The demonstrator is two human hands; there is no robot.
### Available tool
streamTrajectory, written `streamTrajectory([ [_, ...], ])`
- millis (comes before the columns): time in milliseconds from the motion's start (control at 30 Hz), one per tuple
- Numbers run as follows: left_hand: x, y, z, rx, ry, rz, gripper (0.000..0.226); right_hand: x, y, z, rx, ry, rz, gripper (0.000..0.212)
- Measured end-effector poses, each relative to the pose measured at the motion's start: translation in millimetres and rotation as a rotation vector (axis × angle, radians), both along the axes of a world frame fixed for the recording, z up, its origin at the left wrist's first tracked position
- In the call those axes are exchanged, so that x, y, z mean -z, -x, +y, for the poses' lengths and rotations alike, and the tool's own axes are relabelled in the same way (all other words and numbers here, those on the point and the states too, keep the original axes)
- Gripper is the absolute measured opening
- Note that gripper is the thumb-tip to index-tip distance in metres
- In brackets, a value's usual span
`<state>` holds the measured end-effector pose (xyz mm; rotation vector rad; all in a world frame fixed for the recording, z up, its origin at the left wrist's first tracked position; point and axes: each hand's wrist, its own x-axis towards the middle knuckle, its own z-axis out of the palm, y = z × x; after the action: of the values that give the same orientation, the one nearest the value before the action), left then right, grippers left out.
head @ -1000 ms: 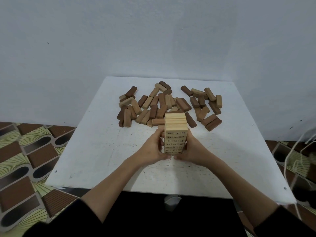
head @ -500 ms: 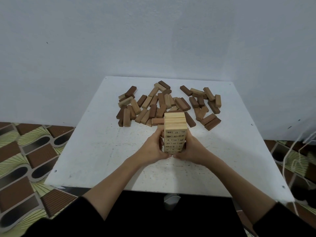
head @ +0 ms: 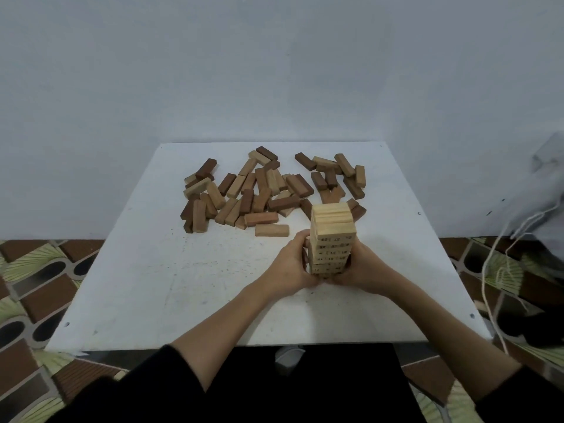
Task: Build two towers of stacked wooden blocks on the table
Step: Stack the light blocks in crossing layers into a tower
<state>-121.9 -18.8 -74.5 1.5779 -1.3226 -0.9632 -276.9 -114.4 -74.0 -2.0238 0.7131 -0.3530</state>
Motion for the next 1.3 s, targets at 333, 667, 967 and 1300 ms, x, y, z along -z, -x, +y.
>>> streamTrajectory([
  [333, -5, 71, -72, 0.116, 0.003, 0.056, 0.077, 11, 81, -66, 0.158, 0.005, 0.038, 0.097],
  [667, -4, 107, -145, 0.109, 0.028, -0.031, 0.069, 15, 116, -135, 0.222, 0.002, 0.057, 0.097],
  [967, -7, 101, -195, 0.086, -0.006, -0.055, 0.069, 11, 107, -182, 0.237, 0.064, 0.060, 0.101],
  [1300, -7, 84, -230, 0.027, -0.021, 0.000, 0.061, 4, 84, -211, 0.237, 0.059, 0.028, 0.103],
])
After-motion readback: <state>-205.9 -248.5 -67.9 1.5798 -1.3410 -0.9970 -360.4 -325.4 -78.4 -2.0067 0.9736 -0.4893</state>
